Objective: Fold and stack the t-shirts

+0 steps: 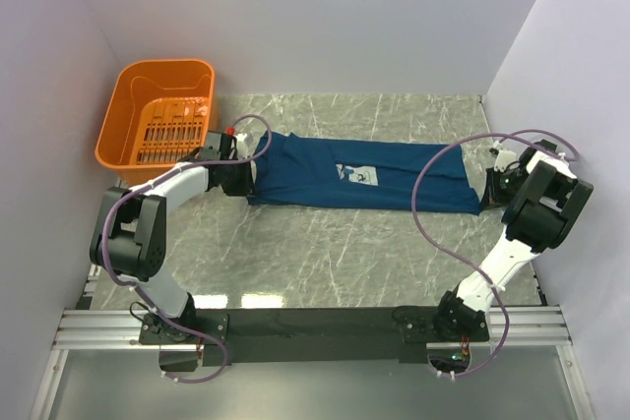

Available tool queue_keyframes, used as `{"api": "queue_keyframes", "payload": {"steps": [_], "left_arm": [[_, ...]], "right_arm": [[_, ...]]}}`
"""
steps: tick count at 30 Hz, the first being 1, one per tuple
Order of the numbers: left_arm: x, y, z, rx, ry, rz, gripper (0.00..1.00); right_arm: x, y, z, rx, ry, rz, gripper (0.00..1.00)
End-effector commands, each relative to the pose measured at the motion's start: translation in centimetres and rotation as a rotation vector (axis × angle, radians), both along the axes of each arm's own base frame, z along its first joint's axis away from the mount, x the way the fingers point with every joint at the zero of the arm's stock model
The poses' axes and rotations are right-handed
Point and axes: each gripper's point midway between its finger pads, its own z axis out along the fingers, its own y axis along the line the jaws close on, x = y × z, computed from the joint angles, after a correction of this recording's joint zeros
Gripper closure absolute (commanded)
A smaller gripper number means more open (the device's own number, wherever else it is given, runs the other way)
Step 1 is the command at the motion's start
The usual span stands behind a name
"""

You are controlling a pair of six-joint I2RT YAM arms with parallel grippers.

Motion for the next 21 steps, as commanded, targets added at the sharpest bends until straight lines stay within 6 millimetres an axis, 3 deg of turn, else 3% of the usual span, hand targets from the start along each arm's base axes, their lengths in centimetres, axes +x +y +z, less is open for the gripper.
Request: {"api": "queue_keyframes", "payload": {"steps": [1, 3, 5, 6, 8, 13, 16, 21], "left_arm": [[-0.1, 0.5, 0.4, 0.010, -0.007, -0.010, 0.87], [-0.1, 0.4, 0.6, 0.005, -0.011, -0.009, 0.84], [0.0, 0.4, 0.7, 0.005, -0.015, -0.005, 0.72], [0.0, 0.5, 0.8, 0.007, -0.019, -0.003, 0.68], [0.1, 0.5, 1.5, 0.007, -0.034, 0.001, 0.53], [0.5, 0.9, 4.8, -0.004, -0.128, 0.033, 0.32], [0.6, 0.5, 6.0, -0.034, -0.156, 0.030, 0.30], [1.0, -0.1, 6.1, -0.061, -0.162, 0.021, 0.30]], "right_arm": [[-0.3, -0.8, -0.2, -0.053, -0.007, 0.027, 1.00], [0.0, -0.5, 0.1, -0.036, -0.025, 0.028, 0.98], [0.4, 0.2, 0.8, 0.000, -0.049, 0.033, 0.95], [0.5, 0.4, 1.0, 0.011, -0.056, 0.036, 0.86], [0.9, 0.7, 2.0, 0.031, -0.076, 0.046, 0.79], [2.2, 0.4, 5.0, 0.028, -0.137, 0.041, 0.66], [3.5, 0.4, 6.3, 0.059, -0.163, 0.036, 0.65], [4.2, 1.7, 5.8, 0.105, -0.150, 0.046, 0.63]]}}
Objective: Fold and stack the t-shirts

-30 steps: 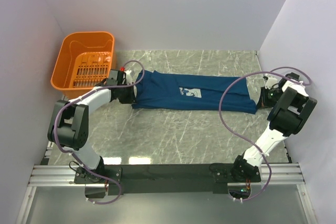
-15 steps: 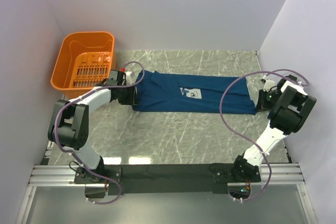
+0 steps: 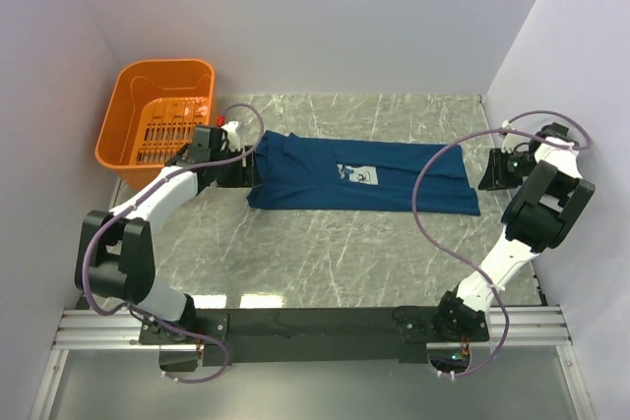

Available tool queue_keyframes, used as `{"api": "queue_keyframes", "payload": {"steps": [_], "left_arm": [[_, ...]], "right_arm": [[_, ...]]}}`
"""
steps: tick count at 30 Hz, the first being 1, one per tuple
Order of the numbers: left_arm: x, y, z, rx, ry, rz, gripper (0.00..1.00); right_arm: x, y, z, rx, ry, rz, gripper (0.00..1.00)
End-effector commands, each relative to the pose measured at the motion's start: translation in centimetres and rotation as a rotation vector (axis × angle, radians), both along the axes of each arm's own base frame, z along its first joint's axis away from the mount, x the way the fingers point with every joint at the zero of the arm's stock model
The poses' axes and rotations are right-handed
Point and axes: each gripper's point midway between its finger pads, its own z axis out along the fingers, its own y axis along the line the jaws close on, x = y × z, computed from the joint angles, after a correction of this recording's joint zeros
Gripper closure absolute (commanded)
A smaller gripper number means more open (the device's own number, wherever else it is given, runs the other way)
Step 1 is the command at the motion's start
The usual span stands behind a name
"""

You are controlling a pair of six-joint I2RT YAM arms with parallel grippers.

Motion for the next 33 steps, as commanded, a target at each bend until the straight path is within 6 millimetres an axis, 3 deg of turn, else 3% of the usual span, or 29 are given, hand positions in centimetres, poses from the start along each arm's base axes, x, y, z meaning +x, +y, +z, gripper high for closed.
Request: {"api": "queue_keyframes", "payload": {"steps": [1, 10, 19, 25, 28, 31, 33], "left_arm": [[0.8, -0.6, 0.9, -0.041, -0.027, -0.006, 0.30], [0.4, -0.6, 0.4, -0.045, -0.036, -0.010, 0.31], [-0.2, -0.2, 0.3, -0.030, -0.045, -0.006, 0.31], [-0.2, -0.3, -0.1, -0.038, -0.036, -0.009, 0.31], [-0.2, -0.3, -0.1, -0.037, -0.035, -0.005, 0.31], [-0.3, -0.2, -0.2, -0.037, -0.033, 0.001, 0.32], [-0.3, -0.1, -0.2, -0.035, -0.035, 0.008, 0.31]], "right_arm": [[0.6, 1.5, 0.8, 0.045, -0.006, 0.009, 0.64], [1.8, 1.8, -0.7, 0.025, 0.043, -0.012, 0.65], [0.9, 1.3, -2.8, -0.031, 0.117, -0.034, 0.66], [1.0, 1.7, -3.0, -0.024, 0.120, -0.029, 0.66], [1.2, 2.3, -3.3, -0.005, 0.120, -0.021, 0.71], [1.6, 2.6, -3.0, 0.016, 0.105, -0.013, 0.92], [1.9, 2.6, -2.5, 0.018, 0.087, -0.012, 1.00]]}}
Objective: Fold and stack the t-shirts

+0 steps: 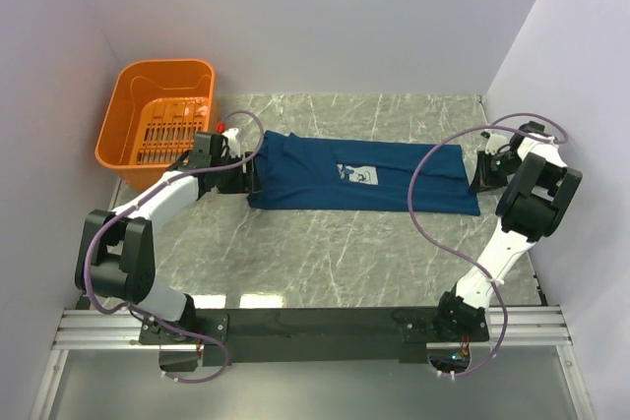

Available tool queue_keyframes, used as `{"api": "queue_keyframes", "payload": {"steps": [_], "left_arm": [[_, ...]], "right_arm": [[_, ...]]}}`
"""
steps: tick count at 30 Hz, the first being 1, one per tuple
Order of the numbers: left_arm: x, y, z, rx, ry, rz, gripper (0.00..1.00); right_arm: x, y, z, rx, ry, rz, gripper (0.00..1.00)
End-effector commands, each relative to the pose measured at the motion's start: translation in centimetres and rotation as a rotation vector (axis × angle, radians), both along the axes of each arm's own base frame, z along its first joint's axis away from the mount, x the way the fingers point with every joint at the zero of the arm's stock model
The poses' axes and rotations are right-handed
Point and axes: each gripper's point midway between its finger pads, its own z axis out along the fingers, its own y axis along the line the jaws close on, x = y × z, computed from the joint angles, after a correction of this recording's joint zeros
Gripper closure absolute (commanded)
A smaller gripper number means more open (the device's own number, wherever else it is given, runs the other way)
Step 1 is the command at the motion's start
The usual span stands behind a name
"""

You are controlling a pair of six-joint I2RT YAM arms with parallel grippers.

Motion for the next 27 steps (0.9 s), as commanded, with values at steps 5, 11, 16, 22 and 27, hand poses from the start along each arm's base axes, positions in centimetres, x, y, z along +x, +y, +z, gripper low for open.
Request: {"api": "queue_keyframes", "payload": {"steps": [5, 11, 16, 22, 27], "left_arm": [[0.8, 0.1, 1.8, -0.013, -0.073, 0.014, 0.32], [2.1, 0.0, 2.8, -0.009, -0.106, 0.021, 0.32], [4.3, -0.7, 3.9, -0.026, -0.127, 0.018, 0.35], [5.1, -1.6, 3.9, -0.056, -0.088, 0.038, 0.40], [4.3, -1.9, 5.8, -0.060, -0.151, 0.037, 0.39]], "right_arm": [[3.0, -0.3, 2.5, -0.003, -0.123, -0.013, 1.00], [3.7, -0.7, 2.1, -0.010, -0.125, -0.039, 0.94], [3.7, -1.1, 2.5, -0.049, -0.155, -0.044, 0.70], [4.4, -1.7, 6.7, -0.131, -0.278, 0.024, 0.58], [5.5, 1.9, 9.6, -0.110, -0.395, 0.273, 0.52]]}}
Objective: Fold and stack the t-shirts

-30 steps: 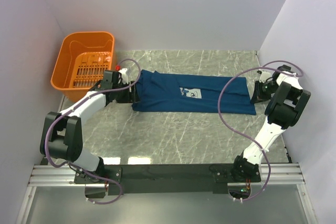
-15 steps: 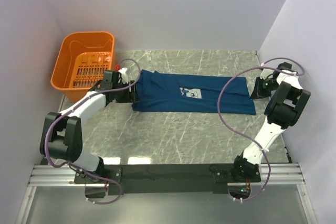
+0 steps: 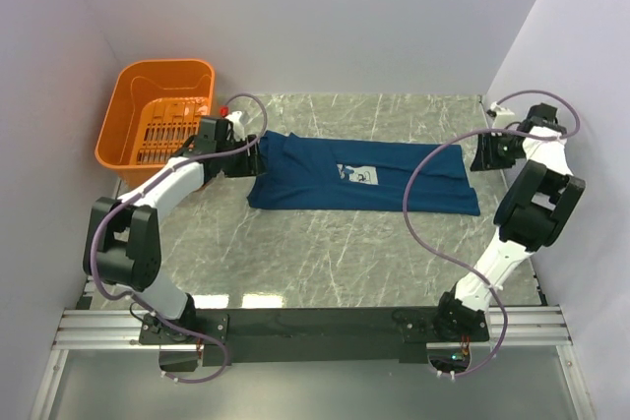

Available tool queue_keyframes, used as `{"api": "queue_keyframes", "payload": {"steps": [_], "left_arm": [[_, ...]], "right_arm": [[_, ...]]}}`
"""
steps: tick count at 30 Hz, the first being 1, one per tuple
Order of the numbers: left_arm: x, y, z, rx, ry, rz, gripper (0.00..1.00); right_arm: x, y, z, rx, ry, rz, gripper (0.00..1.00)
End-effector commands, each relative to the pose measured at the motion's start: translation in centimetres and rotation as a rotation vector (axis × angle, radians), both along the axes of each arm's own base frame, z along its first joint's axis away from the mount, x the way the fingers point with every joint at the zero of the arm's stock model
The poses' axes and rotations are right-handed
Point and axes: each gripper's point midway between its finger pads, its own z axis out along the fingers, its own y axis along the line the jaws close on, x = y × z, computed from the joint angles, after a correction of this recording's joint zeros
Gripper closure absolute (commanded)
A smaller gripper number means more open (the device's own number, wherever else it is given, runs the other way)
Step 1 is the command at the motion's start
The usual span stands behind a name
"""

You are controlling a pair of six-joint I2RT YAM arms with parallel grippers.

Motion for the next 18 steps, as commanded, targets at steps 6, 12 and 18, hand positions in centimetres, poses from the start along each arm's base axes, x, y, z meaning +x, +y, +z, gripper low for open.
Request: {"api": "queue_keyframes", "payload": {"steps": [6, 12, 18], "left_arm": [[-0.7, -0.6, 6.1, -0.106, -0.214, 0.031, 0.21], [-2.0, -0.3, 6.1, -0.191, -0.212, 0.070, 0.13], [-3.9, 0.3, 4.4, -0.171, -0.130, 0.096, 0.16]], "right_arm": [[2.6, 7.1, 5.2, -0.018, -0.199, 0.413, 0.49], [3.6, 12.8, 6.3, -0.093, -0.273, 0.658, 0.46], [4.4, 17.3, 6.8, -0.062, -0.281, 0.740, 0.43]]}}
